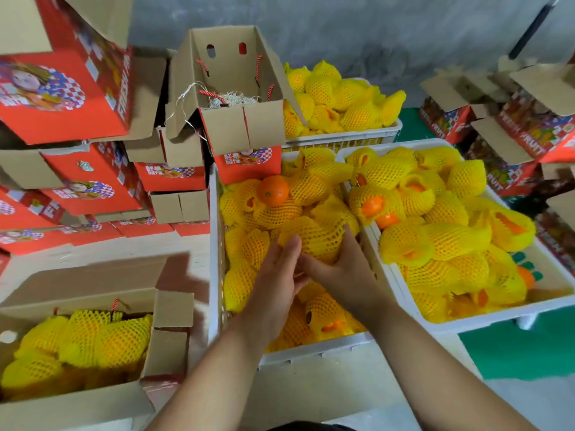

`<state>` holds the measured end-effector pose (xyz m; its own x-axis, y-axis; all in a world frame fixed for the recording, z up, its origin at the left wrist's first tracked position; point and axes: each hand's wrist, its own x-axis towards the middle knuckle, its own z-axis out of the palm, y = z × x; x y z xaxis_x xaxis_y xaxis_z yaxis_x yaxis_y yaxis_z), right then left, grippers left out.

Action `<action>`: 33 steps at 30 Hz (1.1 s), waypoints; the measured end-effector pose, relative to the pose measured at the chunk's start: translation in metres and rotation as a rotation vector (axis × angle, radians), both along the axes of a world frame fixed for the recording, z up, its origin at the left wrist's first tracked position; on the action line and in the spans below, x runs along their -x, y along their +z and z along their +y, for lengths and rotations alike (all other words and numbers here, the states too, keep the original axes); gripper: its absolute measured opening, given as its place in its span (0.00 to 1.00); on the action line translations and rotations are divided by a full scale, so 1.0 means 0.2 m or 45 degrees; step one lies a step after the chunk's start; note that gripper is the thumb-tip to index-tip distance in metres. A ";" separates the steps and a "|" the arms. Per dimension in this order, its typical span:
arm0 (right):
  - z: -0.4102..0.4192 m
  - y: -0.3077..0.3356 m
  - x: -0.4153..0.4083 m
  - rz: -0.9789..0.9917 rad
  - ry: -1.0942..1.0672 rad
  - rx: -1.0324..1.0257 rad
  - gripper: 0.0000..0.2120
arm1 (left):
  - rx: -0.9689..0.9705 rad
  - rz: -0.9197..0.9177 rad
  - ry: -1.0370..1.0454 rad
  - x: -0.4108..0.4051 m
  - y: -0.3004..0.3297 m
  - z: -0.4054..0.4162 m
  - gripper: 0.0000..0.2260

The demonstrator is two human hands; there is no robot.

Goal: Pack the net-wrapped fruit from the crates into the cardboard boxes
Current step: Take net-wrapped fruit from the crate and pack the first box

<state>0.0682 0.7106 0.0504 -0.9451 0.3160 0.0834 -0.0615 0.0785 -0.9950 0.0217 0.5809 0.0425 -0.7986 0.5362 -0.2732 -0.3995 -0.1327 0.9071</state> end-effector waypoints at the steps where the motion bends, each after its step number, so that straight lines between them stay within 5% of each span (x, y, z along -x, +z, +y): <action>1: -0.01 -0.03 -0.01 -0.025 -0.022 0.068 0.27 | -0.015 0.012 0.037 0.01 0.01 0.01 0.14; 4: -0.03 -0.09 -0.05 -0.086 -0.103 0.143 0.37 | -0.076 0.002 0.129 0.02 -0.01 0.00 0.11; 9: -0.01 -0.12 -0.07 -0.218 0.097 0.060 0.42 | -0.267 -0.376 0.226 0.01 -0.09 -0.01 0.27; 12: 0.11 -0.14 -0.04 -0.280 -0.133 -0.535 0.34 | -0.320 -0.615 0.322 0.06 -0.11 -0.05 0.24; 15: 0.18 -0.19 -0.01 -0.708 -0.212 -1.281 0.33 | -0.430 -0.750 0.415 0.07 -0.13 -0.07 0.24; 22: 0.18 -0.25 0.06 -0.831 -0.240 -1.749 0.36 | -0.504 -0.824 0.198 0.02 -0.16 -0.07 0.27; 25: 0.19 -0.20 0.07 -0.924 -0.251 -1.755 0.40 | -0.527 -0.755 0.156 0.02 -0.18 -0.12 0.29; 29: 0.12 -0.10 0.04 -0.807 -0.505 -1.439 0.41 | -0.402 -0.487 0.179 0.05 -0.17 -0.16 0.26; 33: -0.05 -0.06 0.02 -0.595 -0.325 -0.639 0.42 | -0.310 -0.450 0.265 0.09 -0.15 -0.24 0.28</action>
